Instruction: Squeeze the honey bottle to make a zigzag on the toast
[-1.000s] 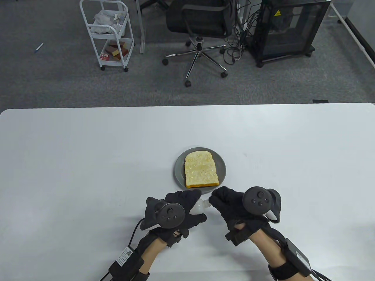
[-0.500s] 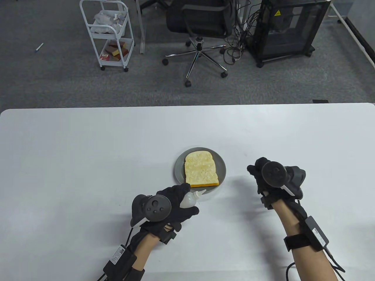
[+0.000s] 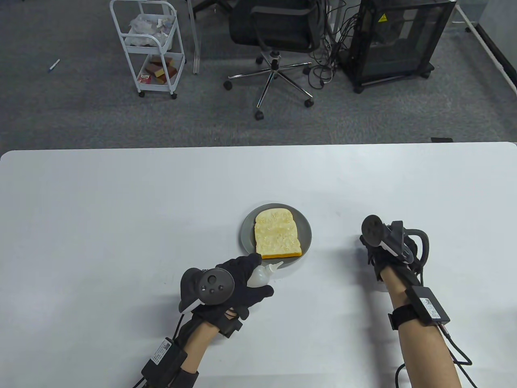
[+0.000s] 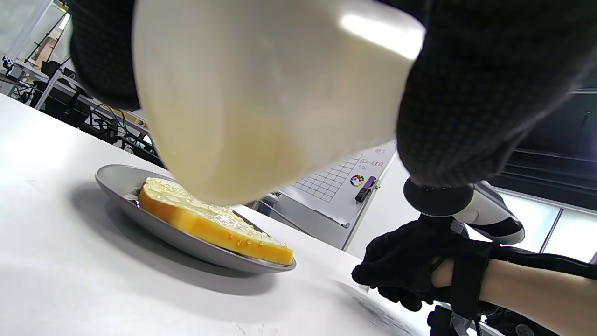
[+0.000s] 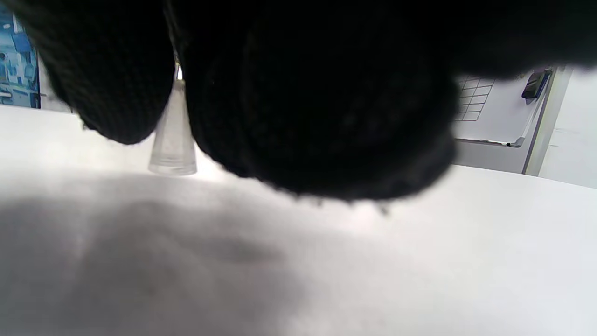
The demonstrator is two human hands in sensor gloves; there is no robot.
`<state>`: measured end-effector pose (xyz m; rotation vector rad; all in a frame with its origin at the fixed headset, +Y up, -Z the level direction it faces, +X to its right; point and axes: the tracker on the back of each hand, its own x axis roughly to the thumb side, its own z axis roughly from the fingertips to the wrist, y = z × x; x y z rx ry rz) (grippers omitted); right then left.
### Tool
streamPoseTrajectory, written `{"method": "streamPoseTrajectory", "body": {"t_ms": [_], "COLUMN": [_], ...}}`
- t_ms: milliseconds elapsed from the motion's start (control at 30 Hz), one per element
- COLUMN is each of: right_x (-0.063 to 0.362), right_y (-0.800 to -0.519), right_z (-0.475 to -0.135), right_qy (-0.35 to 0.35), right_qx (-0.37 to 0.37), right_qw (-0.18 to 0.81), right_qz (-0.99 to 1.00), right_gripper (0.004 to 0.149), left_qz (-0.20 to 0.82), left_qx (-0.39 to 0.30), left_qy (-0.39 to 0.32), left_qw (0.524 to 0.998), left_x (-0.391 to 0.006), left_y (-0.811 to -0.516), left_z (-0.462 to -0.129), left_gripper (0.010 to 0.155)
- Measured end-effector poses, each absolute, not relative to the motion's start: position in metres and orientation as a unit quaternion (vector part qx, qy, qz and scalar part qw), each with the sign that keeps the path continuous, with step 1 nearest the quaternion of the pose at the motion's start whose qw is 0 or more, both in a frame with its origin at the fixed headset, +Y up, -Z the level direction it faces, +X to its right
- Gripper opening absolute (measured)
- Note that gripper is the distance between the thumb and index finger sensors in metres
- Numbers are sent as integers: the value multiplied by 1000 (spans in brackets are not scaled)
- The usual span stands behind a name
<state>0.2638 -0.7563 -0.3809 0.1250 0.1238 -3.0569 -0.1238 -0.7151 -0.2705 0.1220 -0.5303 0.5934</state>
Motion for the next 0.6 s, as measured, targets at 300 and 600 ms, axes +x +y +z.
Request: {"method": "streamPoseTrajectory", "body": {"t_ms": [300,600], "right_x": [265,189], "right_y": [-736,-668], "right_z": [-367,-297], "right_qy": [63,82], "right_qx": [40,-144], "right_qw": [35,-266], "right_qz": [-997,-950], "right_gripper": [70,67], "left_qz": [301,425], "left_qx": [58,56], "left_qy": [-258,-243], "left_qw": [916,870], "left_x": [-122,-129], "left_y": [-716,-716], "left_z": [-269,-269], "left_gripper": [80,80]}}
